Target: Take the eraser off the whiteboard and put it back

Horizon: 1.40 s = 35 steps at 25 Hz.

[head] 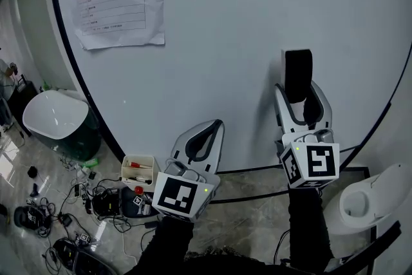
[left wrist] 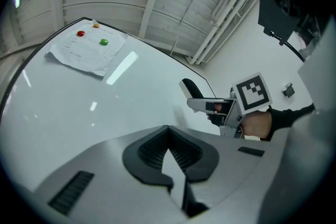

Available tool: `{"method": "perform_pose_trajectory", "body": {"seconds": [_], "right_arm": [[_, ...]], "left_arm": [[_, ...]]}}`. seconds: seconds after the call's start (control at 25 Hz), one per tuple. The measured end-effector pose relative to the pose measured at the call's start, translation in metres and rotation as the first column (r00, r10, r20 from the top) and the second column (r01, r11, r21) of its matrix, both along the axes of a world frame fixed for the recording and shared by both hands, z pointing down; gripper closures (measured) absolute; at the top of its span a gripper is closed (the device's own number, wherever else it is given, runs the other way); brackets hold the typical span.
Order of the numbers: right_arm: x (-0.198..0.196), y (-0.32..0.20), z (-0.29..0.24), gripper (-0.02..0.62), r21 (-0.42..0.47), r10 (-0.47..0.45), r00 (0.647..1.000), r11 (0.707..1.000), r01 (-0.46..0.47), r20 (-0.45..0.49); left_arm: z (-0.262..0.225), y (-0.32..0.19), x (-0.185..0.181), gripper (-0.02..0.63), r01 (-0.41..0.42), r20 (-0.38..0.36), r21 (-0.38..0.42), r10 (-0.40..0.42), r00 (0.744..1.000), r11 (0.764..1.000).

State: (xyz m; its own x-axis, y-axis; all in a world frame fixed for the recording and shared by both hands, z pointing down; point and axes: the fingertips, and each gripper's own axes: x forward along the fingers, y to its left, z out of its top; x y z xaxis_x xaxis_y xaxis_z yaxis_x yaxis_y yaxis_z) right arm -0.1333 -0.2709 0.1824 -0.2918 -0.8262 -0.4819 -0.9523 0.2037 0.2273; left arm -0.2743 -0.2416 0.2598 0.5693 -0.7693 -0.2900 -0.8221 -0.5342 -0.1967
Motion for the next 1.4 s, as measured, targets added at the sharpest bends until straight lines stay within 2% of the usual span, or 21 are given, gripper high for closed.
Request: {"method": "perform_pose_trajectory", "body": {"seconds": [0.32,0.6,1.0,1.2,1.4], "right_arm": [[0.019,0.033,0.001,0.319,0.004,-0.003,1.000,1.000,0.003,0.031],[0.022,0.045,0.001,0.319,0.014,-0.013,1.000,1.000,0.013,0.027],[0.021,0.052,0.000,0.319,0.018,-0.036,0.999,0.999,0.036,0.029],[0.015,0.051,0.002,0.319,0.011,-0.048,0.999,0.999,0.048,0.018],[0.015,0.050,0.000,0.319,0.010,-0.048,0.999,0.999,0.048,0.017]], "left_arm": [[-0.001,0.004,0.006,0.600,0.010,-0.022,-0.008,-0.010,1.000,1.000],[-0.001,0.009,0.015,0.600,0.021,-0.010,0.005,-0.021,1.000,1.000],[0.002,0.016,0.026,0.600,0.016,0.057,0.015,-0.017,0.998,1.000],[0.007,0.018,0.028,0.601,0.022,0.129,0.012,-0.023,0.991,1.000],[0.003,0.017,0.025,0.600,-0.006,0.025,0.000,0.006,1.000,1.000]]}}
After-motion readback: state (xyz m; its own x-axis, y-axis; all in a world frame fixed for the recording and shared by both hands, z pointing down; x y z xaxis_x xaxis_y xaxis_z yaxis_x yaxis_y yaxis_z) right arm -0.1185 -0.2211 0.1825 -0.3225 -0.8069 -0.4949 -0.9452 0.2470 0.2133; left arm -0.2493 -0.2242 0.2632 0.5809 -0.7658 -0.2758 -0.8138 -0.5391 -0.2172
